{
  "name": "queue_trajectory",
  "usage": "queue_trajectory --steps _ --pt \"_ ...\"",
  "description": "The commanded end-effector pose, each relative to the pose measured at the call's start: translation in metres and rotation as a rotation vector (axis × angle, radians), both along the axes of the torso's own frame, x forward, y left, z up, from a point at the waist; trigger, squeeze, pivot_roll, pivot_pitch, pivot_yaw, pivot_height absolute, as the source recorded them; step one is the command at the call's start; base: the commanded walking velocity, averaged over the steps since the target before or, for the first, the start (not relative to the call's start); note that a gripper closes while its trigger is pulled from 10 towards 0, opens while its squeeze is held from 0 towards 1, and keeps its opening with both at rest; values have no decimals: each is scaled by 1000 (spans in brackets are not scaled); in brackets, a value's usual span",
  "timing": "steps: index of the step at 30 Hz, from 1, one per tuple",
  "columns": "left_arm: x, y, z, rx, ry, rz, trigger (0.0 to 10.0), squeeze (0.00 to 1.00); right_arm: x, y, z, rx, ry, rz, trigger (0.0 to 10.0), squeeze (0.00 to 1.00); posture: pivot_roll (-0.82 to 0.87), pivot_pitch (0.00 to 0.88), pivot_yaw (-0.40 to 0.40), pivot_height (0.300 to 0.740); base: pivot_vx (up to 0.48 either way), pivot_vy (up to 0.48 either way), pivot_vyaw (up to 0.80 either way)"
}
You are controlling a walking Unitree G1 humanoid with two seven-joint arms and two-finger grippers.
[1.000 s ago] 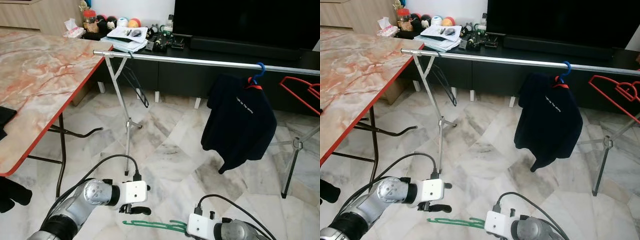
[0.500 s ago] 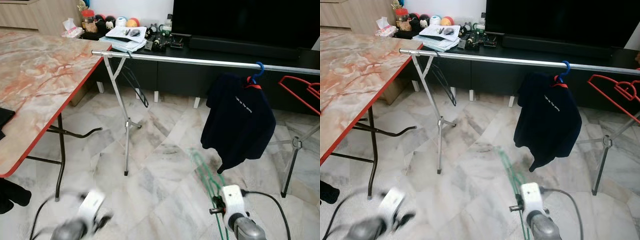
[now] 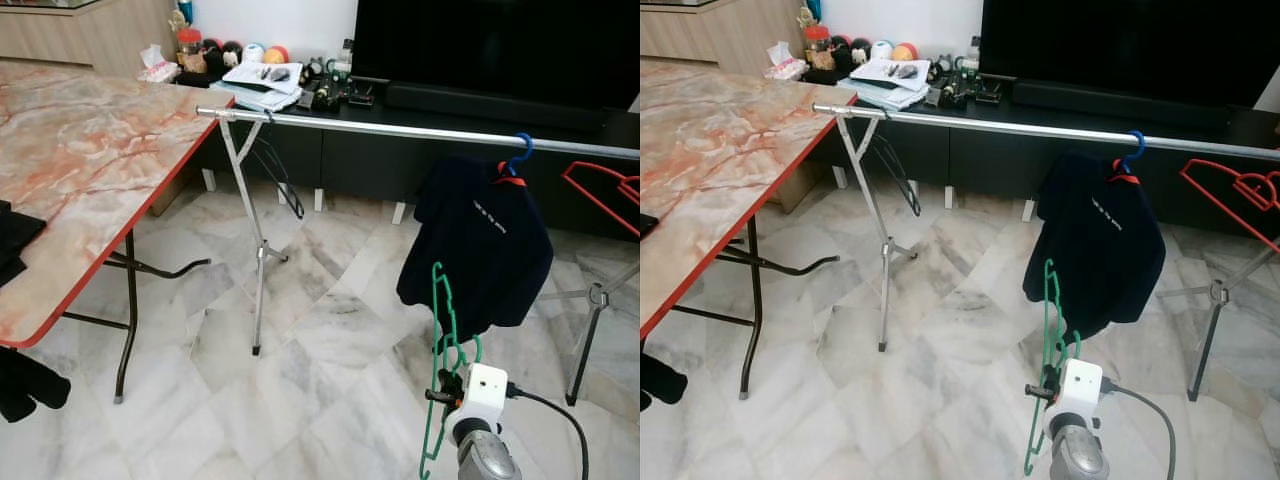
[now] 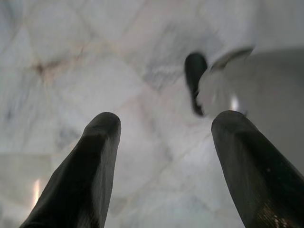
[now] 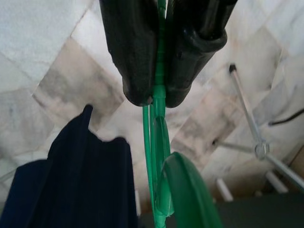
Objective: Hang hanger
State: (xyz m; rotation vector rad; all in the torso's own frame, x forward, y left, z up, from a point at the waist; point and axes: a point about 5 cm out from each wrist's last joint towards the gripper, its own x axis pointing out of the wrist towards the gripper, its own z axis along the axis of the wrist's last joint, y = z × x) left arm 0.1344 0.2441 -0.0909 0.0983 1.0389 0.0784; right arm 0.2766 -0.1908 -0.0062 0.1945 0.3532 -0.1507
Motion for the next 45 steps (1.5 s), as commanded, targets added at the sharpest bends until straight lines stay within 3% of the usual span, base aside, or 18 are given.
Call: queue_trajectory --steps 1,9,22,30,45 --pt "0 -4 -1 -8 7 -23 10000 0 0 -3 2 3 -17 -34 10000 0 4 23 -24 740 0 0 0" --pt "13 -17 0 -28 -14 -57 10000 0 -5 -6 0 -16 -15 -58 10000 0 -12 17 -23 740 0 0 0" --pt "-1 -22 -6 -38 20 -54 10000 0 -12 0 -10 -33 46 -12 10000 0 -11 38 -30 740 0 0 0" --pt "0 -26 -6 -46 21 -66 10000 0 -9 1 -8 -43 40 7 10000 0 -18 39 -31 740 0 0 0" --pt "-2 -27 -7 -52 26 -70 10000 0 -6 5 -5 -59 37 32 10000 0 -10 43 -30 740 260 0 0"
